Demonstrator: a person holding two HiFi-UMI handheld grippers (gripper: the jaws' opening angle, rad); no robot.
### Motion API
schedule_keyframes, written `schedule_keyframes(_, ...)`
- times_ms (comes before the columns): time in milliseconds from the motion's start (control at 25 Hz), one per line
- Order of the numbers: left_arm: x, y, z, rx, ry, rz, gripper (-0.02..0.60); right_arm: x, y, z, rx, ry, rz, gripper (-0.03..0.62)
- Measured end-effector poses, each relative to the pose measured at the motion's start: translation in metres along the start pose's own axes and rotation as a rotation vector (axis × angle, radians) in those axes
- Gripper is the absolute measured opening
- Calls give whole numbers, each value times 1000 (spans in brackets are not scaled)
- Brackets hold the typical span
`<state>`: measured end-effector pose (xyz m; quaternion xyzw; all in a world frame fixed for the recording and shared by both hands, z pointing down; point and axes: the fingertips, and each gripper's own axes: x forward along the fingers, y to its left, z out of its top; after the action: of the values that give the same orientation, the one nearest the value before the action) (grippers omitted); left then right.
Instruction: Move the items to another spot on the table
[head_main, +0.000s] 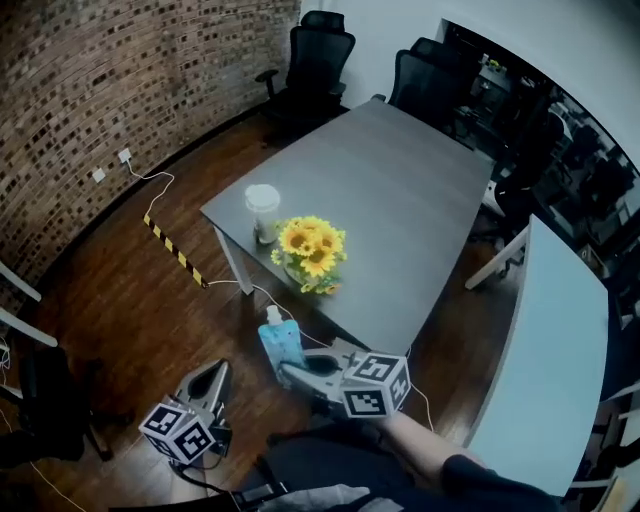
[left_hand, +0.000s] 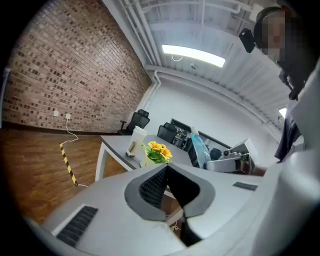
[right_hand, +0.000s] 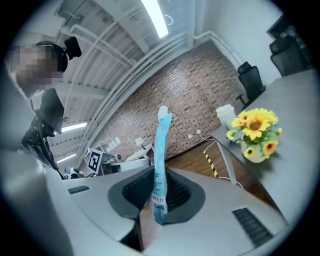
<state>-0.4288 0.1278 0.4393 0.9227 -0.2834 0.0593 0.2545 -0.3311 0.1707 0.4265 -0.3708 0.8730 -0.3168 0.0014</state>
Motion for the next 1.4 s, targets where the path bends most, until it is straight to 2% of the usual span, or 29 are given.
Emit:
schedule_keyframes(120,32,-16,-9,47,84,-17,-5,-31,-46,1,7,1,-83,45)
schedule_keyframes(240,65,-27,-17,84,149,-17,-5,-62,-84,-6,-43,76,-126,46)
schedule_keyframes(480,122,-36,-16,90,191,-27,-5,-95,-143,-22,-21,155,-161,49)
schedule_keyframes(680,148,-47,-21,105,239,-47,-5,-104,-171,-49,16,265,-139,49)
schedule_keyframes(1000,188,-67,-15,178,320,-116,-5,-126,-223,-65,-12,423,-219,52)
schedule_keyframes(1400,226,-44,-15,135,370,-188,-5,-105,-255,-97,-5,646,-190,54)
